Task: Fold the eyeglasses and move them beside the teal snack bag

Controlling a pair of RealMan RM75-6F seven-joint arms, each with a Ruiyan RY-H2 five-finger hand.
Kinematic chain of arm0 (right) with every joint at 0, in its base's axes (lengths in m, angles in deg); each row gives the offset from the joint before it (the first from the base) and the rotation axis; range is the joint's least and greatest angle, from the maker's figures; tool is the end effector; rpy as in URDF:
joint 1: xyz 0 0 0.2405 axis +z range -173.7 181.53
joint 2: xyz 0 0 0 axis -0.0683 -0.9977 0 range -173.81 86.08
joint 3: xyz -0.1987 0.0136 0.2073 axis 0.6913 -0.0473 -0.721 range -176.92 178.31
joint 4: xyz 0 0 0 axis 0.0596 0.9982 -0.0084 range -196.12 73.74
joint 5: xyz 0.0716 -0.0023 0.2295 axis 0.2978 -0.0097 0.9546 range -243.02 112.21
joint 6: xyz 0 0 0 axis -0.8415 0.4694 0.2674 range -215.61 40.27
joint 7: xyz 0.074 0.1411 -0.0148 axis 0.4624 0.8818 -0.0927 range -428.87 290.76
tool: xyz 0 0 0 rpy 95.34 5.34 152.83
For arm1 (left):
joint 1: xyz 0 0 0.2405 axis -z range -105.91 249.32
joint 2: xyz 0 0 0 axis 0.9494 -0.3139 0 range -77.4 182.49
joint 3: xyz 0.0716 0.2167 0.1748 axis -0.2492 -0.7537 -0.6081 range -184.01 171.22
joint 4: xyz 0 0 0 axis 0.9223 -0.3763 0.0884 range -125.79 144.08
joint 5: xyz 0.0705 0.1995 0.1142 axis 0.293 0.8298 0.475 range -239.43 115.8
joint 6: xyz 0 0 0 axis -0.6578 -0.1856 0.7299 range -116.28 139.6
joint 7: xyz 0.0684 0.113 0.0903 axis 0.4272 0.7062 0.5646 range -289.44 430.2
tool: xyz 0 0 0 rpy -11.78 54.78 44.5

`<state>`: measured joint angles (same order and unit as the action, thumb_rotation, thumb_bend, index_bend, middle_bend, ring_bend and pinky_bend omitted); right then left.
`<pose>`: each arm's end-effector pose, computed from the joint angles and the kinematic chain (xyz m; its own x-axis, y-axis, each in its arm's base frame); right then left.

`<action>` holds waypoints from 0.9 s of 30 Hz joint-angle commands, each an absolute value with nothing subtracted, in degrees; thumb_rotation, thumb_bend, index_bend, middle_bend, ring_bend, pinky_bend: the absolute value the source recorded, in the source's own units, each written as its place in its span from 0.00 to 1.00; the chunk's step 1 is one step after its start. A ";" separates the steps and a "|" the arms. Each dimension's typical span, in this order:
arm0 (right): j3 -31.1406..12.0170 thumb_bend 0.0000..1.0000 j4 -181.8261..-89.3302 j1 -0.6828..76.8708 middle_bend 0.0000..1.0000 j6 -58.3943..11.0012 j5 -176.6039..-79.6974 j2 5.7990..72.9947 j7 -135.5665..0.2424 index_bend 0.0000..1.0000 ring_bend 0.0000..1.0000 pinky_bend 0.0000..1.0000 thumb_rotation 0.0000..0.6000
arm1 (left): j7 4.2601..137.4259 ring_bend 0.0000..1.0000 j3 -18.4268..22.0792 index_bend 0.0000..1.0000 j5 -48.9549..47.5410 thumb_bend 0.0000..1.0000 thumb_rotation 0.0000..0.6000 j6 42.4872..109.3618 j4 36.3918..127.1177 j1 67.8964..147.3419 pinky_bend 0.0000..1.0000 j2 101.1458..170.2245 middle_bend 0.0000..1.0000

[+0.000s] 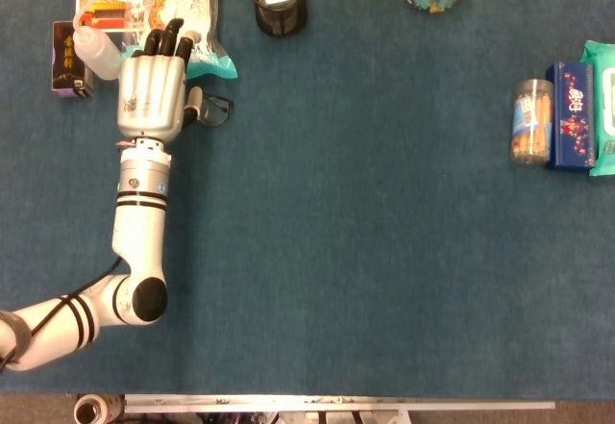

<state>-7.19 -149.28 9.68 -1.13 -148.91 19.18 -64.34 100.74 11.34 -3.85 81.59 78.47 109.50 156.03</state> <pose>-0.3607 -0.2287 0.1820 0.3907 0.1267 0.9117 -0.9199 0.0176 0.3918 -0.2013 0.4053 -0.0604 0.4489 0.0222 0.8933 0.8933 -0.0350 -0.4481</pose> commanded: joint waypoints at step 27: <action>-7.25 0.17 -149.15 9.61 0.34 -1.15 -148.72 19.05 -64.08 0.23 0.32 0.54 1.00 | 98.83 0.19 10.03 0.22 -3.92 0.36 1.00 80.16 72.89 108.41 0.46 158.45 0.16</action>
<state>-7.25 -149.15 9.61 -1.15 -148.72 19.05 -64.08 99.05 10.05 -4.11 79.93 72.62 108.57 158.60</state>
